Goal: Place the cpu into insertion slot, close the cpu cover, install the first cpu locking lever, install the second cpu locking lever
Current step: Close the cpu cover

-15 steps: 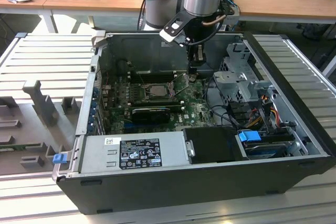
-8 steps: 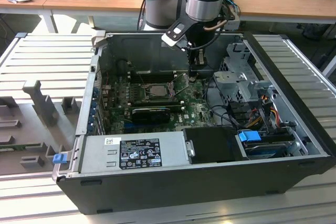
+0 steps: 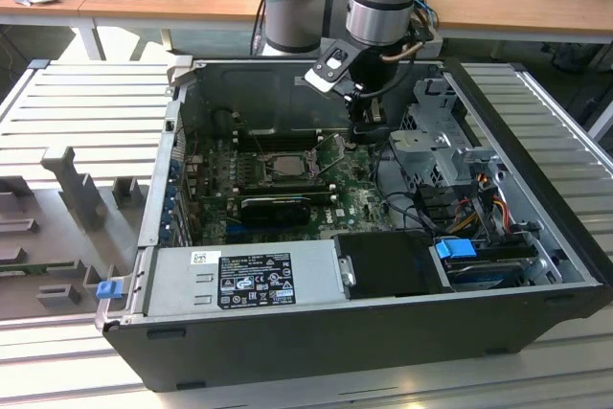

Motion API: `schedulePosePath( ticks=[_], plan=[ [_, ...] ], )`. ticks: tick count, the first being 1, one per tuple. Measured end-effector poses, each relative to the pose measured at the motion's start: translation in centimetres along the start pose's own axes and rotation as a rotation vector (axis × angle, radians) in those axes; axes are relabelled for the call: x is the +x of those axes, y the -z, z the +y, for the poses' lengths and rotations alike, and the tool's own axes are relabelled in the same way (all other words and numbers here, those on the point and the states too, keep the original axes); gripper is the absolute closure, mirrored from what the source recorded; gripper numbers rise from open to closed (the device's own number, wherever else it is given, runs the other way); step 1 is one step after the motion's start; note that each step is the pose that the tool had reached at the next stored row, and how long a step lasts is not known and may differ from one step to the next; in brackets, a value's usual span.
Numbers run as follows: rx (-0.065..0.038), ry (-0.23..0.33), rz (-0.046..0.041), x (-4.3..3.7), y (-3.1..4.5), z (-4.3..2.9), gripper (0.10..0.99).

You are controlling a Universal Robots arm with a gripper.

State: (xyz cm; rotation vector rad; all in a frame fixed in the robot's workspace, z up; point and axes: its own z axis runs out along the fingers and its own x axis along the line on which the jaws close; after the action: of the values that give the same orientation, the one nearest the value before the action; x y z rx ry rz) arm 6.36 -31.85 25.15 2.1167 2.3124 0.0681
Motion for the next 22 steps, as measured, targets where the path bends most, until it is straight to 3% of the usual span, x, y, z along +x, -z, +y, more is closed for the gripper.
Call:
schedulePosePath(
  ticks=[1,3,5,22],
  plan=[
    [0.001,0.005,0.0003,-0.01,-0.29,-0.01,0.980],
    [0.019,0.006,0.0032,-0.01,-0.30,-0.03,0.980],
    [0.030,0.006,0.0050,0.01,-0.30,-0.14,0.980],
    [0.031,0.006,0.0052,0.12,-0.29,-1.49,0.980]
  ],
)
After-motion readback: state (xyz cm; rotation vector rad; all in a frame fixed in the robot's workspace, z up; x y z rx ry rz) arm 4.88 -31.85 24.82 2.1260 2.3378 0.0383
